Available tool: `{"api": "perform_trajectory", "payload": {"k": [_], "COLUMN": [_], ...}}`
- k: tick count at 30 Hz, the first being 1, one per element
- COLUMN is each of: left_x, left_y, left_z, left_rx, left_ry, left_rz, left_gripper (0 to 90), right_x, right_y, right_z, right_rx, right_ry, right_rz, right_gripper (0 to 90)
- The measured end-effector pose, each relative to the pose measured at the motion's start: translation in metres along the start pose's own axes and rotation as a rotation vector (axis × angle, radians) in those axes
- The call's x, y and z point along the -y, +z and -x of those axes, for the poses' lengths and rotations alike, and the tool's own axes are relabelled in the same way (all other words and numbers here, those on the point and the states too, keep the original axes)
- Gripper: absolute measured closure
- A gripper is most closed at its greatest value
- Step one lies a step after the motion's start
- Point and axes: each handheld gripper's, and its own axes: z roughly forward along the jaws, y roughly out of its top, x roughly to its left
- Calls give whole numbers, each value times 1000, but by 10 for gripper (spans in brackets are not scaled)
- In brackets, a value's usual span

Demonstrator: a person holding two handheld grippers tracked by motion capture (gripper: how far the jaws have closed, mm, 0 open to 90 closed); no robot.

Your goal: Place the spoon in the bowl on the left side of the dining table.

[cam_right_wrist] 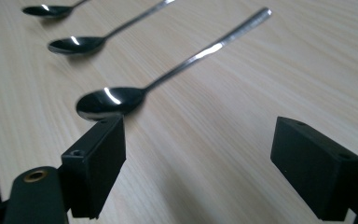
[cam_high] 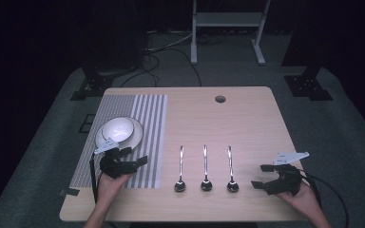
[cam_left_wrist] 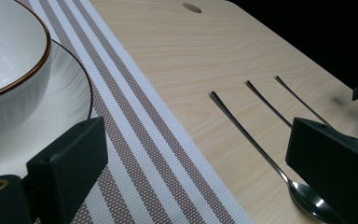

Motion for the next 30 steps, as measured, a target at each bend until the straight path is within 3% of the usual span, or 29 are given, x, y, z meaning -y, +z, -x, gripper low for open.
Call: {"api": "perform_trajectory", "payload": {"k": [9,30], "left_x": [0,2], "left_y": [-1,3], "left_z": [1,1], "left_rx": [-11,-12], "left_ry": [-3,-7], "left_rz": [4,-21], "left_gripper": [33,31], "right_x": [-25,-65], "right_y": [9,41], "right_z": [-14,-36], "right_rx": [-35,-113], "right_ry": [-85,-211], "right_rz": [-25,-112], "right_gripper": [168,170]}}
